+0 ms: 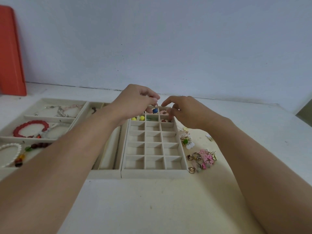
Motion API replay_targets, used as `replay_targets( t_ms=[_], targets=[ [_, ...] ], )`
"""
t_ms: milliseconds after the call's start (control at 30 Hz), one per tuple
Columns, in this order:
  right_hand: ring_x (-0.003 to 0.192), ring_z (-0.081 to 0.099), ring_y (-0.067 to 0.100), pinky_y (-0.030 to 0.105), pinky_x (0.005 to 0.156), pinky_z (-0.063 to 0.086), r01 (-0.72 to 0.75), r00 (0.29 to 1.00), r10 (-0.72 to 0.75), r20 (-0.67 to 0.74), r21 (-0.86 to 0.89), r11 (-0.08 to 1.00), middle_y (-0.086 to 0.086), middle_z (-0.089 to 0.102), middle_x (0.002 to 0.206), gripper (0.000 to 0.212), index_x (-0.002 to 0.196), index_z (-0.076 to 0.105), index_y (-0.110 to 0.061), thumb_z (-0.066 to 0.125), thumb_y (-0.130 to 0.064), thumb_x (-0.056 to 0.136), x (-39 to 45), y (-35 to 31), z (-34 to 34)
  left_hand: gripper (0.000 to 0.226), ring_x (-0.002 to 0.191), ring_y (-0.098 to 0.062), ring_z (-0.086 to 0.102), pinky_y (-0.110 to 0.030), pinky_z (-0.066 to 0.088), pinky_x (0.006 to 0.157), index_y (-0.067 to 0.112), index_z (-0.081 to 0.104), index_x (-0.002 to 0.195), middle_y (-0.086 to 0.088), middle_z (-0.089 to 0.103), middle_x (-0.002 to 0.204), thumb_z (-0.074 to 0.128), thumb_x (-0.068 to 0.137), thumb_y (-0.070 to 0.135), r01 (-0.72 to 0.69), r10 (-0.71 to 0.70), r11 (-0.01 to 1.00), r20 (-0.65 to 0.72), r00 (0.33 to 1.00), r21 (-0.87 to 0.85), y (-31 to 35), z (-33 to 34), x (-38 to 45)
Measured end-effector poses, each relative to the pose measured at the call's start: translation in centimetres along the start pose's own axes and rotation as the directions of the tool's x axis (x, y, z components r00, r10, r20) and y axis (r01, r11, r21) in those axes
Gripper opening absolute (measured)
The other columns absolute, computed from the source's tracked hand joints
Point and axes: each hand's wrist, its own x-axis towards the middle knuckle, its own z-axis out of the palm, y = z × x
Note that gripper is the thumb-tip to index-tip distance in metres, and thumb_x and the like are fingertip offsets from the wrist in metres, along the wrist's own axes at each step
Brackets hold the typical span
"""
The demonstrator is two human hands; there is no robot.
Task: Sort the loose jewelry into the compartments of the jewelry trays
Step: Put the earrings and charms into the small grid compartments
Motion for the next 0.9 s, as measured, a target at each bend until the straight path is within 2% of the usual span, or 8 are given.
replay_targets(
  t_ms=[267,400,467,533,667,733,900],
  targets=[
    [0.056,0.056,-0.011,0.019,0.057,0.038,-0.008,0.999,0.009,0.033,-0.027,1.0,-0.011,0.074,0.086,0.024,0.122,0.063,-0.03,0.048,-0.022,0.104,-0.02,-0.15,-0.06,0.017,0.063,-0.005,0.068,-0.018,0.048,0.057,0.023,0.076,0.099,0.007,0.075,0.087,0.061,0.097,0.014,-0.001,0.001,1.0,0.001,1.0,0.0,-0.04,-0.06,0.02],
    [0.073,0.059,-0.001,0.025,0.068,0.046,0.002,0.999,0.001,0.033,-0.095,0.995,-0.008,0.075,0.092,0.024,0.124,0.063,-0.03,0.054,-0.026,0.102,-0.14,-0.45,-0.11,0.017,0.063,-0.006,0.068,-0.019,0.047,0.057,0.022,0.076,0.099,0.006,0.075,0.087,0.061,0.097,0.013,-0.002,0.002,1.0,0.004,1.0,-0.002,-0.03,-0.03,0.01],
    [0.085,0.063,0.012,0.034,0.079,0.052,-0.005,1.0,0.007,0.009,-0.181,0.983,-0.005,0.073,0.1,0.025,0.124,0.063,-0.033,0.054,-0.027,0.101,-0.2,-0.54,-0.12,0.017,0.064,-0.006,0.069,-0.018,0.048,0.056,0.022,0.076,0.099,0.006,0.075,0.087,0.061,0.097,0.013,-0.002,0.002,1.0,0.004,1.0,0.003,-0.04,-0.04,0.0],
    [0.095,0.063,0.02,0.04,0.083,0.053,-0.005,1.0,0.007,0.008,-0.286,0.958,-0.004,0.07,0.107,0.031,0.126,0.06,-0.036,0.051,-0.022,0.1,-0.23,-0.65,0.02,0.017,0.064,-0.006,0.069,-0.019,0.049,0.059,0.022,0.076,0.099,0.007,0.075,0.087,0.061,0.097,0.012,0.001,-0.001,1.0,0.007,1.0,-0.001,-0.06,-0.04,-0.02],
    [0.097,0.062,0.02,0.034,0.074,0.048,0.028,0.999,-0.009,0.048,-0.415,0.909,-0.009,0.067,0.108,0.031,0.124,0.058,-0.039,0.051,-0.021,0.1,-0.04,-0.7,0.35,0.017,0.064,-0.006,0.069,-0.023,0.051,0.064,0.02,0.076,0.099,0.007,0.075,0.086,0.061,0.097,0.012,0.006,-0.006,1.0,0.012,1.0,-0.01,-0.07,-0.03,-0.04],
    [0.097,0.062,0.019,0.033,0.071,0.044,0.043,0.998,-0.021,0.055,-0.424,0.905,-0.01,0.068,0.108,0.03,0.124,0.058,-0.038,0.055,-0.021,0.099,0.02,-0.66,0.38,0.017,0.064,-0.007,0.069,-0.025,0.052,0.066,0.021,0.076,0.098,0.007,0.075,0.085,0.062,0.097,0.012,0.006,-0.006,1.0,0.016,1.0,-0.015,-0.07,-0.01,-0.05],
    [0.091,0.065,0.02,0.032,0.071,0.049,0.054,0.998,-0.053,0.014,-0.414,0.909,-0.007,0.071,0.1,0.033,0.121,0.062,-0.034,0.064,-0.015,0.094,0.32,-0.84,0.46,0.018,0.066,-0.008,0.07,-0.03,0.053,0.071,0.024,0.076,0.096,0.004,0.076,0.089,0.062,0.097,0.013,0.001,-0.001,1.0,0.02,1.0,-0.009,0.0,-0.05,-0.08]
  ],
)
